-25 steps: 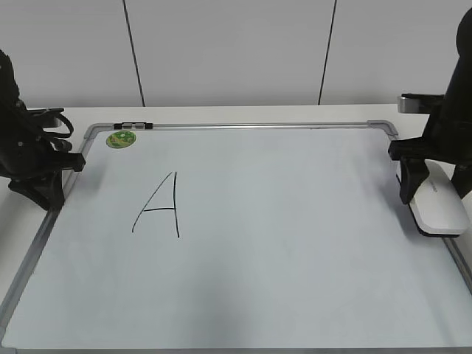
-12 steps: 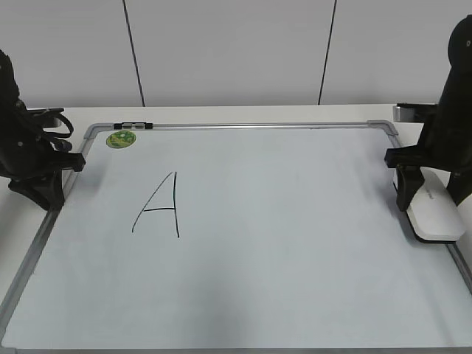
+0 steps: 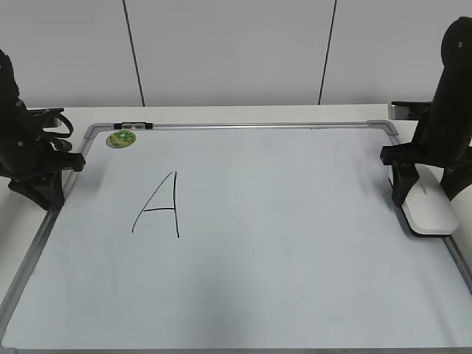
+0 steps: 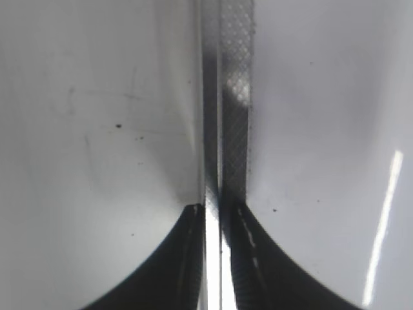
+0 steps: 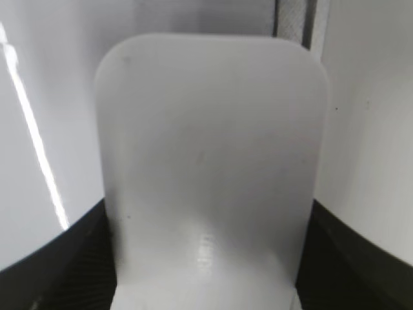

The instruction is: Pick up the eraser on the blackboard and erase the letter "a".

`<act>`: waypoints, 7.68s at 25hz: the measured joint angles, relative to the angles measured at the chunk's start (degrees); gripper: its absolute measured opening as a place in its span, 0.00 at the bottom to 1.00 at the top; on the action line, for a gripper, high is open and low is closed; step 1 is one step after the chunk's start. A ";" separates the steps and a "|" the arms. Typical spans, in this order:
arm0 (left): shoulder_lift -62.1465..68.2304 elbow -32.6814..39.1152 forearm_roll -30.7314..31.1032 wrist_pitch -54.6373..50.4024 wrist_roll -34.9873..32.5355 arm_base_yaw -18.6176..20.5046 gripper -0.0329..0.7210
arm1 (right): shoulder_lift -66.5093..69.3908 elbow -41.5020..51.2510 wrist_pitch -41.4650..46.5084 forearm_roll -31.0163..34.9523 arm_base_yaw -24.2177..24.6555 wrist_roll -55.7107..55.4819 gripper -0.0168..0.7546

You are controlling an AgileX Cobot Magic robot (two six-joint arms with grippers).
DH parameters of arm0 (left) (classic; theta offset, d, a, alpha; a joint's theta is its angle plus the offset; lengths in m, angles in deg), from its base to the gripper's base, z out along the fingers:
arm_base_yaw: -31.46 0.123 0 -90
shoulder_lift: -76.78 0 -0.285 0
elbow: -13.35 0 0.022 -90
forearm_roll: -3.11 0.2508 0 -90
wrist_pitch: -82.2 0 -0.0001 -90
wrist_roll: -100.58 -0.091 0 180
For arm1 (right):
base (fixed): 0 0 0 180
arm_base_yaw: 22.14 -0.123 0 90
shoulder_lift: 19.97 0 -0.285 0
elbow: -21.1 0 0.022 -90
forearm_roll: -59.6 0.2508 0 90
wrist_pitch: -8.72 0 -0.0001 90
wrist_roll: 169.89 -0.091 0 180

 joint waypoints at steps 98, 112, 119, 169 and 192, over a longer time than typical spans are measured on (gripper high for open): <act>-112.41 56.30 14.59 -7.83 4.21 -16.04 0.41 | -110.77 62.06 -2.06 3.83 0.00 4.07 0.67; -112.94 56.30 14.59 -7.83 4.17 -16.04 0.39 | -112.56 61.46 2.57 0.01 0.00 3.20 0.67; -112.94 56.30 14.59 -7.83 4.17 -16.04 0.39 | -117.13 61.08 3.18 -0.07 0.00 3.20 0.67; -119.74 56.30 14.14 -7.83 4.08 -3.93 0.37 | -122.40 63.33 -3.51 -2.71 0.10 0.79 0.67; -122.92 56.39 14.01 -7.98 4.08 -1.30 0.37 | -122.48 63.42 -3.64 -2.71 1.74 0.70 0.67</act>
